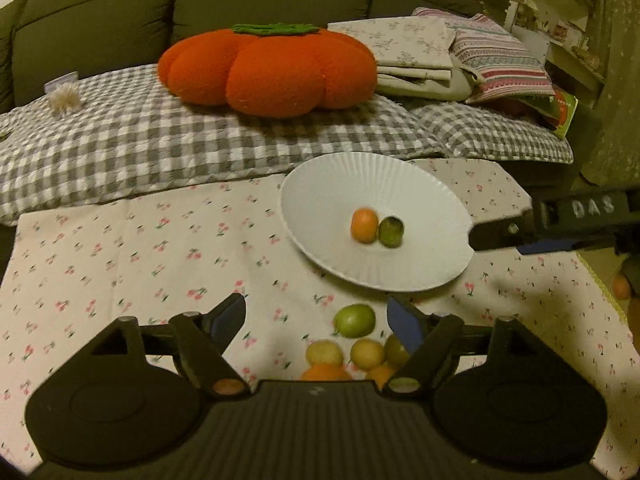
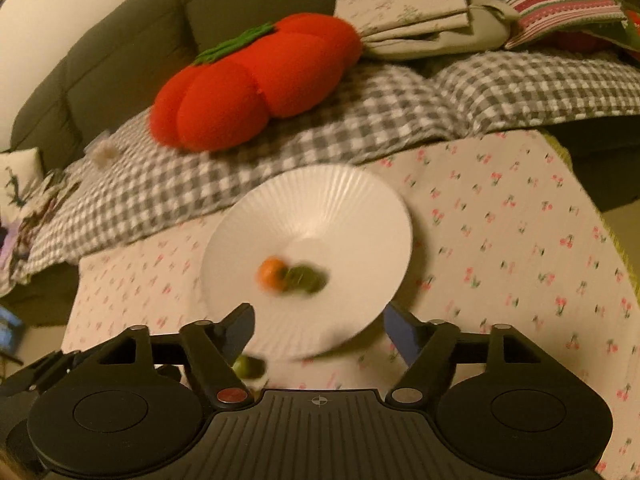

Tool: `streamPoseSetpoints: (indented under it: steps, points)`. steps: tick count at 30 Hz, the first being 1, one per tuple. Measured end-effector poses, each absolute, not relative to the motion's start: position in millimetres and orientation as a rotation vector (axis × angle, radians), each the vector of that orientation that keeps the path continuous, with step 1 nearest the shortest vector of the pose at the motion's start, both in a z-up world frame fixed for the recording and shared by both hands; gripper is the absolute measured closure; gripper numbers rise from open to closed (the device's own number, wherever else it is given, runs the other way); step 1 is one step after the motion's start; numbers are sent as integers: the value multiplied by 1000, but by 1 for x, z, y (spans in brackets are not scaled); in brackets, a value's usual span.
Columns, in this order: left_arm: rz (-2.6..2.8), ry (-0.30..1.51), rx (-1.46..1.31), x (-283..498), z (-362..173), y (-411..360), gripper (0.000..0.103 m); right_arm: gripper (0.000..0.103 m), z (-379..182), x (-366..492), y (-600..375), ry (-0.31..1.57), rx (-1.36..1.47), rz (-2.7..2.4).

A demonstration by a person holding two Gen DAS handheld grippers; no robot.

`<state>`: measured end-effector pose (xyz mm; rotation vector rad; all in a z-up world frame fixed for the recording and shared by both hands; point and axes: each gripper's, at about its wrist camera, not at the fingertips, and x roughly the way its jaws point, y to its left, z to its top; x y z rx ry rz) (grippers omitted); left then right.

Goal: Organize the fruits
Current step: 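Move left gripper to the large orange while right gripper moves to the red tomato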

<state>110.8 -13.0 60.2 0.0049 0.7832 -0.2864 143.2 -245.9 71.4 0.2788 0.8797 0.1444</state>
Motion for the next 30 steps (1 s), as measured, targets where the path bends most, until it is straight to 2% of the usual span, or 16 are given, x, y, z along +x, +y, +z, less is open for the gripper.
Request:
streamPoseSetpoints:
  steps: [4, 10, 25, 30]
  points:
    - [-286, 789, -39, 105, 67, -7, 24, 26, 75, 130, -244, 874, 284, 154]
    - [-265, 822, -66, 87, 68, 0, 23, 20, 77, 116, -255, 873, 344, 132]
    - [-248, 926, -111, 89, 32, -6, 25, 20, 44, 98, -249, 1004, 336, 180]
    - [-214, 954, -182, 99, 20, -1, 31, 20, 36, 100, -252, 1022, 342, 173]
